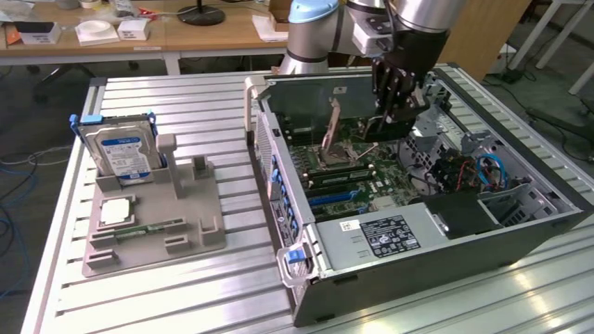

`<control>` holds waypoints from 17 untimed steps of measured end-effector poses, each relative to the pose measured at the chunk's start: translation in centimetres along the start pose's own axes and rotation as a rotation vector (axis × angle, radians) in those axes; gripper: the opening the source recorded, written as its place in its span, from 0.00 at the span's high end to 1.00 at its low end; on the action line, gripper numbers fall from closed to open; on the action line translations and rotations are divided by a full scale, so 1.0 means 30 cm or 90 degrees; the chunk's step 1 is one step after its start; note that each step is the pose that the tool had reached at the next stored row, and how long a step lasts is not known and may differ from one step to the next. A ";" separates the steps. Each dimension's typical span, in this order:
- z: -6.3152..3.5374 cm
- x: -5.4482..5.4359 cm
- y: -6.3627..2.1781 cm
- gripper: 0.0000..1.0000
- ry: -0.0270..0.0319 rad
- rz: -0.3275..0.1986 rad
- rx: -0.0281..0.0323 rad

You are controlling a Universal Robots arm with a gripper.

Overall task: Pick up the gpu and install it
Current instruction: 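Insert the gpu into the slot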

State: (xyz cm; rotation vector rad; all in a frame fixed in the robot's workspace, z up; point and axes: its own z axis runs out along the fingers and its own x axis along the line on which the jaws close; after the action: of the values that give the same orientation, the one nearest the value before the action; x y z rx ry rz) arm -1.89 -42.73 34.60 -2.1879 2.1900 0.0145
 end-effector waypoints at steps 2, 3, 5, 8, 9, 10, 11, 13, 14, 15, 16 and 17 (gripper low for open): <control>0.009 0.000 0.001 0.74 0.0002 0.000 0.0000; 0.011 0.000 0.005 0.74 0.0003 0.000 0.0001; 0.012 -0.001 0.009 0.74 0.0006 0.001 0.0000; 0.018 -0.001 0.019 0.74 0.0005 0.001 0.0001; 0.019 -0.001 0.023 0.74 0.0006 0.001 0.0000; 0.022 -0.001 0.032 0.74 0.0005 0.001 0.0001; 0.027 0.000 0.046 0.74 0.0005 0.001 0.0001; 0.033 0.000 0.067 0.74 0.0006 0.001 0.0001; 0.039 0.000 0.073 0.74 0.0007 0.001 0.0000; 0.044 0.002 0.075 0.74 0.0007 0.001 0.0001; 0.050 0.003 0.075 0.74 0.0008 0.001 0.0000; 0.056 0.007 0.075 0.74 0.0008 0.001 -0.0001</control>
State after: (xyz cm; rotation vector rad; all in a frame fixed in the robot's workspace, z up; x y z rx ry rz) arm -4.10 -42.89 32.85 -2.1863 2.1930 0.0135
